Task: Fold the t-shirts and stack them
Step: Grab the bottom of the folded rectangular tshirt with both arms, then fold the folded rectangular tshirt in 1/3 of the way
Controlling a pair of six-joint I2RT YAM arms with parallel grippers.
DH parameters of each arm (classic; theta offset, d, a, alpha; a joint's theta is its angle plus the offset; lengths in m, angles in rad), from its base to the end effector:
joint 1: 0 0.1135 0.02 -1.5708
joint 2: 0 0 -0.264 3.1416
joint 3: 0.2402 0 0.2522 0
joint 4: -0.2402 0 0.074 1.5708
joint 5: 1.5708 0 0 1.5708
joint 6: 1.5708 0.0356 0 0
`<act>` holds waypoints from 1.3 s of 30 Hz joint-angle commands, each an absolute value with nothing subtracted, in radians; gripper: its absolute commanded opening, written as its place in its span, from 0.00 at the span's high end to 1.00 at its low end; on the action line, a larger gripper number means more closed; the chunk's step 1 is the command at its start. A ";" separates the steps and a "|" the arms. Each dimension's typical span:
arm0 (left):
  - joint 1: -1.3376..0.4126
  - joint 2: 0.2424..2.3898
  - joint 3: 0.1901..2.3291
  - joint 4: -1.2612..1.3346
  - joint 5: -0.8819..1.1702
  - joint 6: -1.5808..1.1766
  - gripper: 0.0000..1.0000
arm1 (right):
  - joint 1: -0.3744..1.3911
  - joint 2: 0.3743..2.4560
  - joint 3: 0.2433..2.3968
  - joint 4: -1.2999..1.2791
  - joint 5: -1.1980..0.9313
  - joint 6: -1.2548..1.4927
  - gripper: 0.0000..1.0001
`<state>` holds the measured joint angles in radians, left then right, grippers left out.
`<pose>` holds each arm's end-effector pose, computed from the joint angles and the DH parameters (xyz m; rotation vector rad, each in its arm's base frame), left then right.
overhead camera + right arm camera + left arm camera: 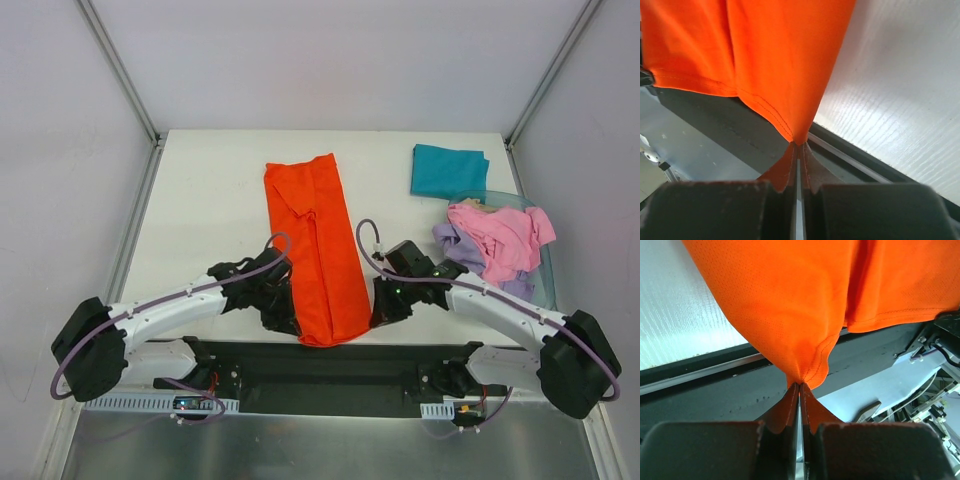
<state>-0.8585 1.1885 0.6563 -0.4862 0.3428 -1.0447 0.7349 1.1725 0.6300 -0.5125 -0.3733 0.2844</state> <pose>0.1344 -0.1739 0.1943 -0.1295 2.9373 -0.9729 0.1480 0.1513 0.1885 -0.7501 2.6583 0.8098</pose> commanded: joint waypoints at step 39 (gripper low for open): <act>-0.259 1.673 1.296 -0.523 0.219 -0.578 1.00 | 0.526 1.968 1.686 -0.495 -0.141 0.100 0.99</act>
